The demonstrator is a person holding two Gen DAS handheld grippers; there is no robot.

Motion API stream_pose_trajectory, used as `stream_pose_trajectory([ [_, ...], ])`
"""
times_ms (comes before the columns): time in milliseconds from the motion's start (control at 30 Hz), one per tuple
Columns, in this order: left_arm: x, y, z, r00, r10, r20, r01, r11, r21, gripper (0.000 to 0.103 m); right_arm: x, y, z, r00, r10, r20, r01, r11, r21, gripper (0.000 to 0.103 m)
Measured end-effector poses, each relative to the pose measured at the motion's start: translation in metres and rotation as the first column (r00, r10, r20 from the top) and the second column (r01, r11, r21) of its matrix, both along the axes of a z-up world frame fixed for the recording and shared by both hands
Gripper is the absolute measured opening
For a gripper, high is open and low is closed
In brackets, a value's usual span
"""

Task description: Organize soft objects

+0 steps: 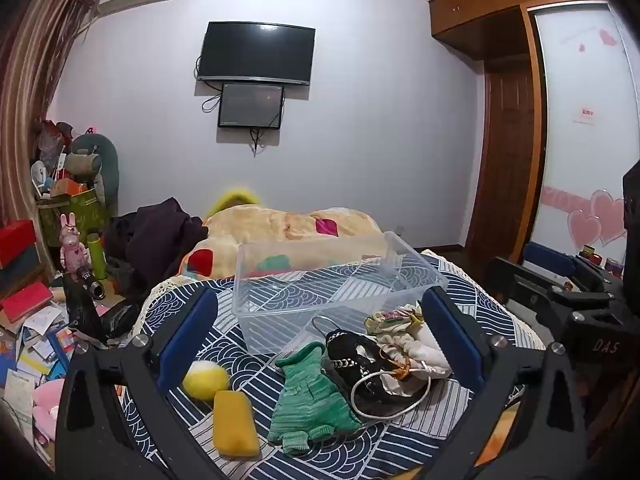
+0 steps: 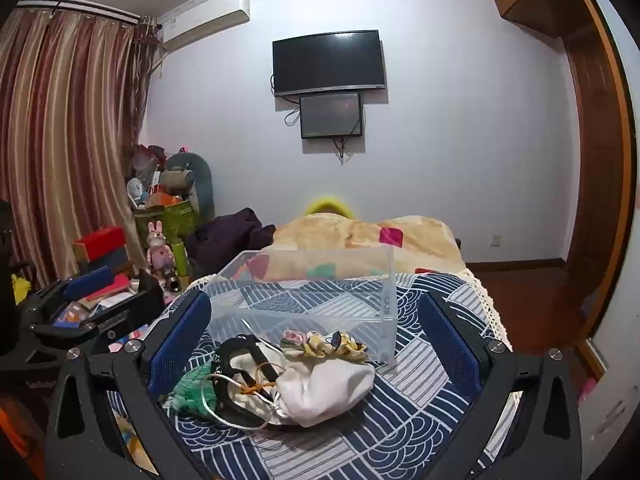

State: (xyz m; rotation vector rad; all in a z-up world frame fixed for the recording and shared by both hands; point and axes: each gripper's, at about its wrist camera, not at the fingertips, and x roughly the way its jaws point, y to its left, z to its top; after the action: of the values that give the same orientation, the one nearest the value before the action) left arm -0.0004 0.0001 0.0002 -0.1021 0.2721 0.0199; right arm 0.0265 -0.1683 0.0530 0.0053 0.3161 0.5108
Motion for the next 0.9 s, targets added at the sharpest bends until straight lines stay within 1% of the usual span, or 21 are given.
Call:
stream_pose_trajectory([
  [300,-0.0009,-0.0049,0.0026,1.0,-0.001,0.003,0.001,1.0,0.016,0.103,-0.0011,-0.0005,0.0013,1.0,-0.002,-0.001,0.002,1.0,0.007,0.103],
  [333,-0.0002,-0.0057,0.0026,1.0,-0.003,0.004,0.003,1.0,0.016,0.103,-0.007,0.0023,0.006,1.0,0.001,0.004,-0.001,1.0,0.004,0.103],
  [500,-0.0056,-0.005,0.0041,1.0,-0.011,0.01,0.011,1.0,0.015,0.103,-0.0054,0.0051,0.0076,1.0,0.003,0.005,-0.003,1.0,0.003,0.103],
  [900,-0.0076,-0.0038,0.0036,1.0,-0.007,0.013,0.007,1.0,0.022,0.103,-0.0083,0.0007,0.0052,1.0,0.009,0.02,-0.01,1.0,0.007,0.103],
])
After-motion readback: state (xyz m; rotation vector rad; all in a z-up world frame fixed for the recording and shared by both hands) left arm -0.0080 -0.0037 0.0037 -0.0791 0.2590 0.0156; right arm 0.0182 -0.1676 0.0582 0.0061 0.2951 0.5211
